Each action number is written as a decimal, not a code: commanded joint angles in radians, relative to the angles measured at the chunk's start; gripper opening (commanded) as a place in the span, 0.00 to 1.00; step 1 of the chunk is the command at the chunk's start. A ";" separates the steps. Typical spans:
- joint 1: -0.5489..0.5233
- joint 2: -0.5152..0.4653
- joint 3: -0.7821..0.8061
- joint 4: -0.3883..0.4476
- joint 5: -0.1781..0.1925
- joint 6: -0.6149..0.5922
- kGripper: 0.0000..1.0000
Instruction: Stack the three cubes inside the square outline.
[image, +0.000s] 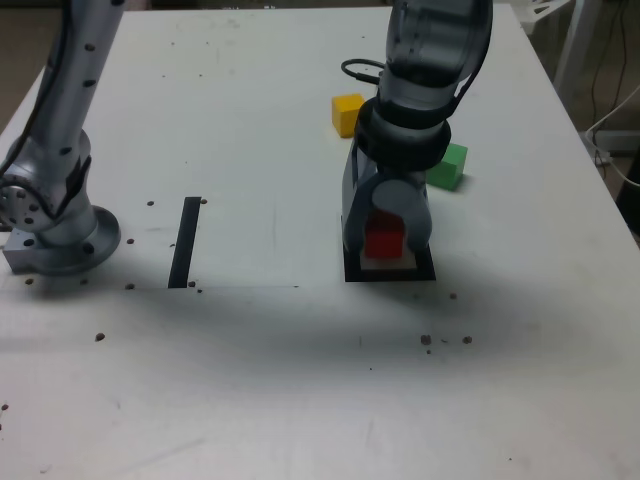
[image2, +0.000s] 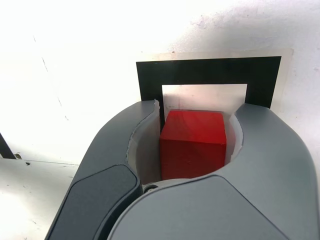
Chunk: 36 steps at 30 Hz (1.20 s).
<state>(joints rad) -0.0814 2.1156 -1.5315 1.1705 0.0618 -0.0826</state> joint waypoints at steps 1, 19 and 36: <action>-0.001 0.006 0.005 -0.005 0.001 -0.002 0.34; -0.001 -0.033 0.059 -0.035 0.008 -0.004 0.99; 0.171 -0.237 0.145 0.041 0.140 0.073 1.00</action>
<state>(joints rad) 0.0748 1.8872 -1.3861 1.2088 0.1981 -0.0138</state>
